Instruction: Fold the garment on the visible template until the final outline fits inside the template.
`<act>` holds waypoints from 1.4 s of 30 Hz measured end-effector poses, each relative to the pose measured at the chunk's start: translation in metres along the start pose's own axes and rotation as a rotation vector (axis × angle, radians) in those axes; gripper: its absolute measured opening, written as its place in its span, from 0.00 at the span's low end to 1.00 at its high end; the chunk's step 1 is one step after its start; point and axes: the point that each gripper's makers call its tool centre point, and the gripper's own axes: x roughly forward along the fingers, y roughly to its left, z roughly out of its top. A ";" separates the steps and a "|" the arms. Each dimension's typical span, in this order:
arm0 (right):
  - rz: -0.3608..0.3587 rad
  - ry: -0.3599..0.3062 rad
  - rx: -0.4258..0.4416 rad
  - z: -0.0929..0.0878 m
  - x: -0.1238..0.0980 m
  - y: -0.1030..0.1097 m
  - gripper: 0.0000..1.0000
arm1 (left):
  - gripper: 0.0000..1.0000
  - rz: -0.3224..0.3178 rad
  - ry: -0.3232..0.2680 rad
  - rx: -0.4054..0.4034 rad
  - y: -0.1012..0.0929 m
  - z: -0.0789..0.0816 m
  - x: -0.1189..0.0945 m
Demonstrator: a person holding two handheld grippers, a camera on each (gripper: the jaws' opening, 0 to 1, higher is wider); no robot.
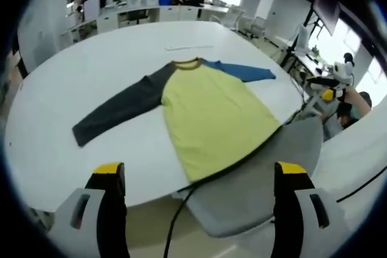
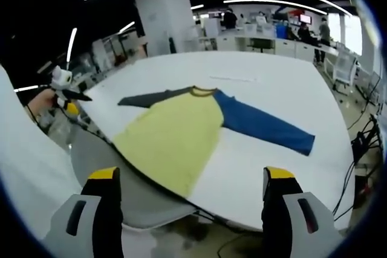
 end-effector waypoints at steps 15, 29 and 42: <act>-0.015 0.028 0.012 -0.005 0.009 -0.019 0.97 | 0.99 -0.002 0.007 -0.010 -0.004 0.005 0.009; -0.023 0.032 0.038 -0.007 0.016 -0.031 0.95 | 0.99 -0.011 0.030 -0.001 -0.004 0.011 0.018; -0.040 0.038 0.062 -0.004 0.022 -0.046 0.94 | 0.99 -0.022 0.045 -0.004 -0.002 0.018 0.031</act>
